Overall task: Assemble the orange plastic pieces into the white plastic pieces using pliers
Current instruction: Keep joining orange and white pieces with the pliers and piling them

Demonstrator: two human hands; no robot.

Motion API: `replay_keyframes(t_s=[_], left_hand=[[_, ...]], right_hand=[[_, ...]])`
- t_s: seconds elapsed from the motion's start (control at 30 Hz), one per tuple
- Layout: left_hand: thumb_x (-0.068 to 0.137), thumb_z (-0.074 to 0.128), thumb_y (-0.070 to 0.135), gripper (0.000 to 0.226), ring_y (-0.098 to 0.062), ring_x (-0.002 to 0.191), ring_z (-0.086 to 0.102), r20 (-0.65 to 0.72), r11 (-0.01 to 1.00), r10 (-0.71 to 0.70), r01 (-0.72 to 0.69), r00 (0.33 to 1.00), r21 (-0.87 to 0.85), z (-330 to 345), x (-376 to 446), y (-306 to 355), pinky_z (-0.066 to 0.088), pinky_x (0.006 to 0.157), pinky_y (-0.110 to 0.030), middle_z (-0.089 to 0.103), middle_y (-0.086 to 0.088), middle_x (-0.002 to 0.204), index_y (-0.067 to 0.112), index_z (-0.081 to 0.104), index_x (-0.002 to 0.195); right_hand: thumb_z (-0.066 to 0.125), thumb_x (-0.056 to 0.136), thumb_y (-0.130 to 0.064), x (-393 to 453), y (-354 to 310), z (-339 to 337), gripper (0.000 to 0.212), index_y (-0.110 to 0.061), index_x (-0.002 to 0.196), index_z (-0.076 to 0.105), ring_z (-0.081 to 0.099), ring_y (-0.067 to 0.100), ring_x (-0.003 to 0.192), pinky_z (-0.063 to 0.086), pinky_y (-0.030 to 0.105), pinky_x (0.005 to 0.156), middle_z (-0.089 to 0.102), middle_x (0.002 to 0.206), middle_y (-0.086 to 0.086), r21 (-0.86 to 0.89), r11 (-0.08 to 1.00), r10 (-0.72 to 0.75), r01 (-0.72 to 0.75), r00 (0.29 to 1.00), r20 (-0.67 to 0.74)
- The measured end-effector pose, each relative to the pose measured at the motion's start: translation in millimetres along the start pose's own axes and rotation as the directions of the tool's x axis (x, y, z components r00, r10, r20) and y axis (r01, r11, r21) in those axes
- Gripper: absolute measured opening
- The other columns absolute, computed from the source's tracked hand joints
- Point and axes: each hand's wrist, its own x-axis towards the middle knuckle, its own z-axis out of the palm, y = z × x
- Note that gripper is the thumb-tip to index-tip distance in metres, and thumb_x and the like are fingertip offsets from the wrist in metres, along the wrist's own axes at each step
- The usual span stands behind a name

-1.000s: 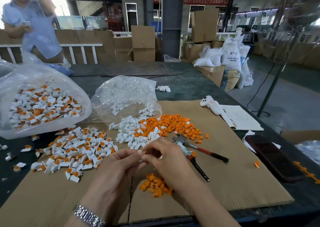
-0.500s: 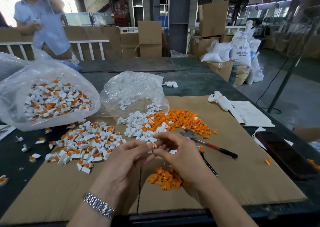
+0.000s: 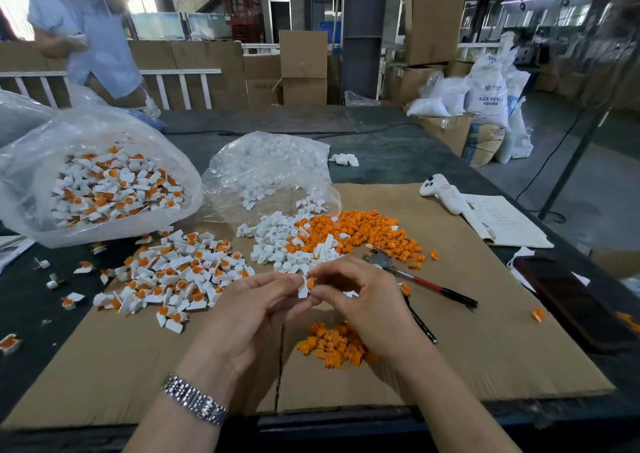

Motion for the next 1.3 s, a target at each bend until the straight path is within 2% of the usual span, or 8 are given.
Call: replay_keyframes(t_s=[0.5,0.6,0.67,0.73,0.8,0.9,1.1,1.3], left_hand=[[0.064,0.086,0.002,0.023,-0.031,0.083,0.078,-0.024,0.991,0.073,-0.07,0.997,0.115,-0.7,-0.1,-0.8,0.062,0.065,-0.023,0.076,-0.027,0.095,-0.003,0.078,0.085],[0.064,0.084,-0.001,0.022,-0.033,0.087,0.078,-0.014,0.997,0.067,-0.066,0.998,0.05,0.2,2.1,-1.0,0.062,0.065,-0.023,0.075,-0.03,0.098,-0.006,0.077,0.085],[0.066,0.081,-0.005,0.014,-0.037,0.092,0.078,0.003,0.998,0.054,-0.054,0.999,-0.03,0.8,3.6,0.2,0.062,0.063,-0.023,0.074,-0.032,0.1,-0.005,0.078,0.08],[0.067,0.079,-0.006,0.015,-0.037,0.093,0.077,0.004,0.997,0.042,-0.042,0.999,-0.067,-1.2,4.4,1.8,0.063,0.061,-0.024,0.074,-0.032,0.101,-0.005,0.078,0.082],[0.068,0.079,-0.006,0.027,-0.036,0.094,0.077,0.003,0.997,0.033,-0.032,0.999,-0.074,-3.6,5.3,2.6,0.064,0.063,-0.025,0.074,-0.031,0.103,-0.008,0.074,0.094],[0.069,0.079,-0.006,0.038,-0.036,0.093,0.077,0.003,0.995,0.01,-0.01,1.0,-0.1,-1.8,6.0,1.8,0.064,0.062,-0.026,0.074,-0.031,0.103,-0.01,0.069,0.105],[0.07,0.079,-0.006,0.037,-0.036,0.093,0.077,-0.022,0.994,-0.002,0.0,1.0,-0.107,2.8,9.0,1.9,0.064,0.062,-0.026,0.075,-0.029,0.102,-0.01,0.07,0.105],[0.07,0.081,-0.002,0.035,-0.027,0.084,0.079,-0.074,0.992,0.026,-0.035,0.997,-0.123,6.1,13.9,5.7,0.06,0.058,-0.021,0.078,-0.022,0.098,-0.007,0.072,0.103]], right_hand=[[0.076,0.088,-0.023,-0.8,-3.0,-0.6,0.021,-0.02,0.109,0.075,0.063,0.004,0.098,0.053,0.027,0.091,0.067,0.101,-0.013,-0.117,0.986,-0.115,0.114,0.993,-0.001],[0.076,0.088,-0.028,0.6,1.3,-5.4,0.026,-0.026,0.113,0.072,0.065,0.001,0.097,0.055,0.025,0.089,0.068,0.102,-0.015,-0.043,0.998,-0.037,0.037,0.999,0.004],[0.071,0.091,-0.032,5.6,10.4,-16.3,0.027,-0.027,0.118,0.068,0.062,0.0,0.097,0.055,0.026,0.09,0.065,0.108,-0.015,-0.159,0.985,0.048,-0.062,0.994,-0.095],[0.062,0.097,-0.038,11.8,23.1,-32.1,0.032,-0.021,0.124,0.061,0.057,0.01,0.106,0.051,0.033,0.095,0.058,0.121,-0.002,-0.457,0.852,0.186,-0.255,0.964,-0.19],[0.053,0.099,-0.049,14.2,33.8,-43.7,0.044,-0.014,0.127,0.053,0.05,0.026,0.119,0.045,0.043,0.1,0.05,0.131,0.009,-0.678,0.603,0.36,-0.419,0.902,-0.238],[0.054,0.096,-0.055,15.0,43.9,-52.0,0.051,-0.012,0.123,0.052,0.047,0.032,0.124,0.041,0.05,0.101,0.049,0.133,0.011,-0.773,0.462,0.491,-0.435,0.851,-0.185],[0.057,0.093,-0.04,18.9,33.0,-56.9,0.024,-0.017,0.09,0.05,0.05,0.026,0.099,0.038,0.04,0.083,0.052,0.101,0.006,-0.806,0.489,0.433,-0.334,0.895,-0.108],[0.053,0.096,-0.028,20.2,-2.0,-65.5,0.02,-0.01,0.086,0.058,0.054,0.015,0.063,0.04,0.029,0.053,0.062,0.077,0.009,-0.447,0.798,0.437,-0.404,0.899,-0.033]])
